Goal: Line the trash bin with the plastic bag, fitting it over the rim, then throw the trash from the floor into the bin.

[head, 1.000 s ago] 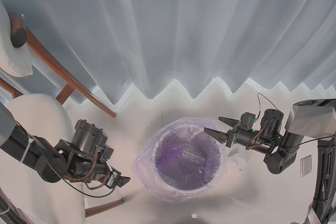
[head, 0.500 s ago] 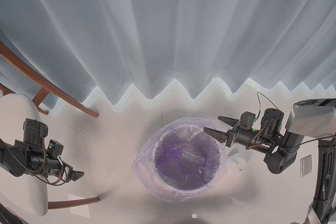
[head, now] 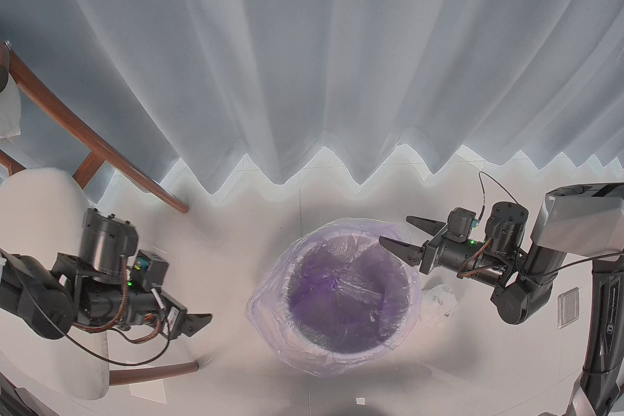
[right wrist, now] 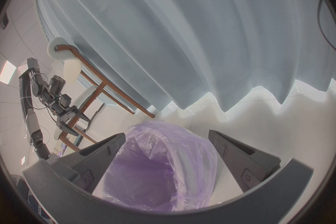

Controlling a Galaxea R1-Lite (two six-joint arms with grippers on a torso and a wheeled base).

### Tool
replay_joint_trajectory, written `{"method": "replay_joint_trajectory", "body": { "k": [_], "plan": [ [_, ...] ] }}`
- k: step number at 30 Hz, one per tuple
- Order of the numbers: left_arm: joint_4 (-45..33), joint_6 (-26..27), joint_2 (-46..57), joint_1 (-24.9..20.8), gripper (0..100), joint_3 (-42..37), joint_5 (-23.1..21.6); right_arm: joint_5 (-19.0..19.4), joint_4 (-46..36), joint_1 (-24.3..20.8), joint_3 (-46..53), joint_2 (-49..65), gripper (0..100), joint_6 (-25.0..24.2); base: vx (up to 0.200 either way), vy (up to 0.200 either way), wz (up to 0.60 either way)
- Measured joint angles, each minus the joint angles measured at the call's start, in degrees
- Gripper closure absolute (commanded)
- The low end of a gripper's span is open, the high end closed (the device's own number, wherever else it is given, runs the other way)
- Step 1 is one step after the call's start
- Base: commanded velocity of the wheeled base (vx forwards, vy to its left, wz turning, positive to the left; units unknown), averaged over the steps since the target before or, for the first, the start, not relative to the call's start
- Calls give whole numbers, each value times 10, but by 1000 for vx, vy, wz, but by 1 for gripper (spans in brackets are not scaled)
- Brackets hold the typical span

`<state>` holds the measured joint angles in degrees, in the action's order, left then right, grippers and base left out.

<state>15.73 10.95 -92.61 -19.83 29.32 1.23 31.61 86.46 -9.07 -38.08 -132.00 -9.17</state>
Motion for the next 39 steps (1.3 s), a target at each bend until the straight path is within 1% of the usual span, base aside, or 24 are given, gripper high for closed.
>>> {"method": "replay_joint_trajectory", "body": {
  "k": [2,6,12,15,16,20,24,30,39],
  "plan": [
    [-1,-14,-15,-38,0,30,7,-3,5,0,5,1,0,0,0,0,0],
    [-1,-33,-60,-96,0,97,21,-7,18,0,22,3,0,1,0,0,0],
    [-1,-44,-117,-150,0,150,32,-11,25,-2,42,4,0,1,0,0,0],
    [-2,-45,-137,-165,0,162,41,-11,25,-2,44,4,0,1,0,0,0],
    [-2,-45,-146,-171,0,166,51,-13,25,-2,45,4,0,1,0,0,0],
    [-4,-49,-176,-184,0,192,92,-18,25,-2,46,4,0,1,0,0,0],
    [-5,-57,-208,-191,0,226,111,-20,25,-2,45,4,0,1,0,0,0],
    [-5,-64,-253,-192,0,253,115,-21,25,-2,45,4,0,0,0,0,0],
    [-7,-83,-294,-194,0,280,118,-21,25,-2,44,6,0,0,0,0,0]
  ]
}}
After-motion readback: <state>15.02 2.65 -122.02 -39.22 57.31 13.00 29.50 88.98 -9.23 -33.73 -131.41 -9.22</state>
